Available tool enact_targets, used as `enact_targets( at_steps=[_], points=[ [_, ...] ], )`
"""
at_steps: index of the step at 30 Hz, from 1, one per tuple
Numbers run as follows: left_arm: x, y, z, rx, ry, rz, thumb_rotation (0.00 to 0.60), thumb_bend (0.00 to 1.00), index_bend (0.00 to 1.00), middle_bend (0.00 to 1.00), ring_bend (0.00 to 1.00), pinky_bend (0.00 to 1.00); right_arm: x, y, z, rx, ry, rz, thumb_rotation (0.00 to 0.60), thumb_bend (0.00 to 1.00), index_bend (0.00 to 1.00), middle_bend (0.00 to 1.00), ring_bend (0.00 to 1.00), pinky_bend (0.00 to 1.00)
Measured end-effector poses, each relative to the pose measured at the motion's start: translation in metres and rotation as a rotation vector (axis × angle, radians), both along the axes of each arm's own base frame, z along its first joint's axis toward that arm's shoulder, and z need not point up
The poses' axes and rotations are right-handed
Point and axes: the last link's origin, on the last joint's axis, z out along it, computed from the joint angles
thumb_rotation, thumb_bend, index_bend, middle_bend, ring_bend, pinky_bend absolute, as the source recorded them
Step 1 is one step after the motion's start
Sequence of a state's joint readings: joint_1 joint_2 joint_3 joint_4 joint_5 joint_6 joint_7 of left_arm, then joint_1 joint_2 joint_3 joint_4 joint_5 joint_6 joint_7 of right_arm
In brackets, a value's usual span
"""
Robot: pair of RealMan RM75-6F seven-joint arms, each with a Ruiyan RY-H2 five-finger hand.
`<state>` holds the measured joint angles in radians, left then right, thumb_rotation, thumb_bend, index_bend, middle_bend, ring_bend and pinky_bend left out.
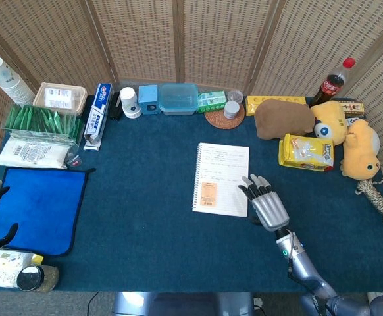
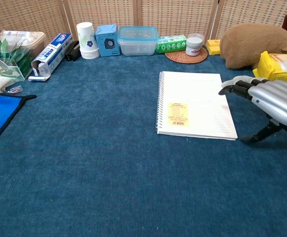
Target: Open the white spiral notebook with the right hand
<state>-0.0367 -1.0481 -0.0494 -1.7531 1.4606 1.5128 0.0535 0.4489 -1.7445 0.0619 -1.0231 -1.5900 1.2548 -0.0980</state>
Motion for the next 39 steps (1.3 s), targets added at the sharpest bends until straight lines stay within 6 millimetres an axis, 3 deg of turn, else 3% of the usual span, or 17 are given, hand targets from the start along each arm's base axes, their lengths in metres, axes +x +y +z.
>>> enact_targets(
  at_steps=[19,39],
  points=[
    [-0.007,0.000,-0.003,0.001,-0.016,0.018,0.600,0.29,0.24,0.09,0.05,0.00,0.010,-0.010,-0.009,-0.001,-0.001,0.011,0.600,0.06,0.15,0.14,0.05,0.14],
    [-0.011,-0.001,-0.005,0.015,-0.038,0.024,0.600,0.29,0.24,0.09,0.05,0.00,0.047,-0.033,-0.004,-0.125,-0.154,0.015,0.600,0.05,0.14,0.14,0.08,0.14]
  ],
)
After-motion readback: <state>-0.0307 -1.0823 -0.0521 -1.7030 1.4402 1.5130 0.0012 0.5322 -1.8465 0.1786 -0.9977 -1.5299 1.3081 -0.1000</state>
